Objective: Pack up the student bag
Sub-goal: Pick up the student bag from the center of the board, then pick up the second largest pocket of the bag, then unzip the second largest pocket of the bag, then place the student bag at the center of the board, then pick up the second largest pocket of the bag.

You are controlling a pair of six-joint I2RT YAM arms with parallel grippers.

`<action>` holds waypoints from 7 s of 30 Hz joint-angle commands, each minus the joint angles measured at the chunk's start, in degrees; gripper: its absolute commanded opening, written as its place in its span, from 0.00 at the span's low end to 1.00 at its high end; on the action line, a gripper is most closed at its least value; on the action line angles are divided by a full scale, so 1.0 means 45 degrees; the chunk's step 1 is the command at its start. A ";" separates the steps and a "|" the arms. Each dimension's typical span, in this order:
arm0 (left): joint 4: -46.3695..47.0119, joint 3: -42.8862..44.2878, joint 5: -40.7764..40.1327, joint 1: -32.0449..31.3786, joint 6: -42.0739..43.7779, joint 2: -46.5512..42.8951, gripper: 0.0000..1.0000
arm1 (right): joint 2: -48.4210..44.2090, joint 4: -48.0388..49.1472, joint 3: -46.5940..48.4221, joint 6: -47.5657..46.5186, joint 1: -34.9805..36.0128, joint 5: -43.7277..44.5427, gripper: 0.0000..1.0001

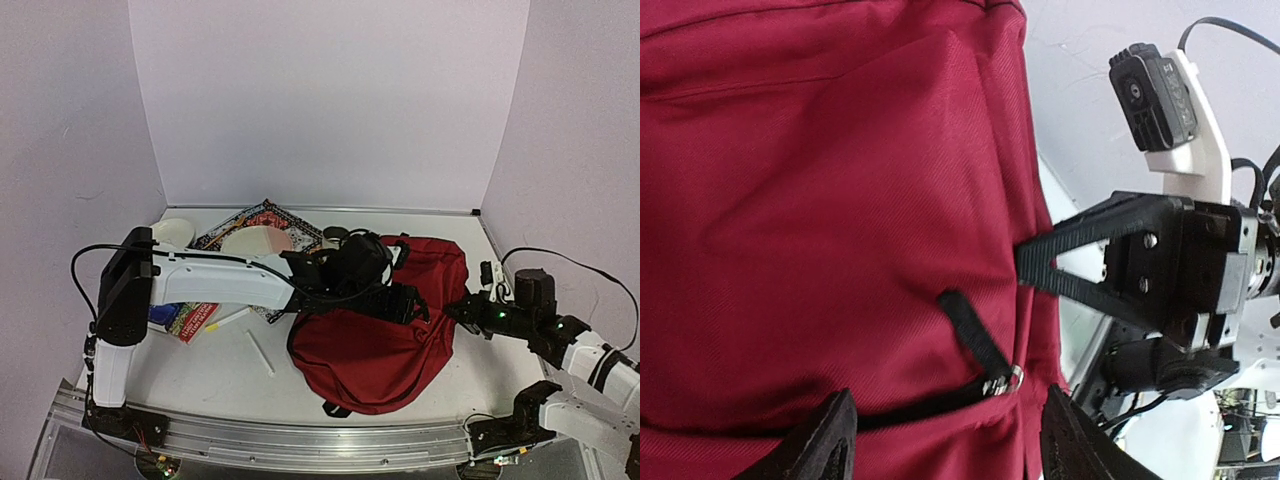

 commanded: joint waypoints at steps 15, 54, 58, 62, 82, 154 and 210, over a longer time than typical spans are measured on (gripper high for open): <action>0.0498 0.1410 0.0666 -0.0009 -0.1074 0.0477 0.44 | 0.0140 -0.0578 0.2761 -0.1004 0.1928 0.0017 0.00; 0.3114 -0.4270 -0.0554 0.1307 -0.2266 -0.4304 0.00 | 0.0870 -0.2276 0.5559 -0.2054 0.2884 0.0344 0.00; 0.3378 -0.5025 -0.0639 0.1613 -0.2280 -0.4692 0.00 | 0.0861 -0.2348 0.5751 -0.2083 0.2891 0.0289 0.00; 0.3459 -0.5745 -0.0677 0.1927 -0.2393 -0.5023 0.00 | 0.0872 -0.2508 0.6045 -0.2099 0.2889 0.0442 0.00; 0.3525 -0.8002 -0.1904 0.3555 -0.2278 -0.5351 0.00 | 0.0194 -0.3935 0.7003 -0.2165 0.2886 0.2073 0.00; 0.3947 -0.7132 -0.0045 0.3895 -0.0856 -0.4423 0.16 | 0.5627 -1.0778 1.1657 -0.5789 0.4531 0.7395 0.98; 0.0757 -0.8919 -0.2504 0.1642 -0.1279 -0.4347 0.93 | 1.1173 -1.0607 1.2465 -0.5527 0.6463 1.3629 0.03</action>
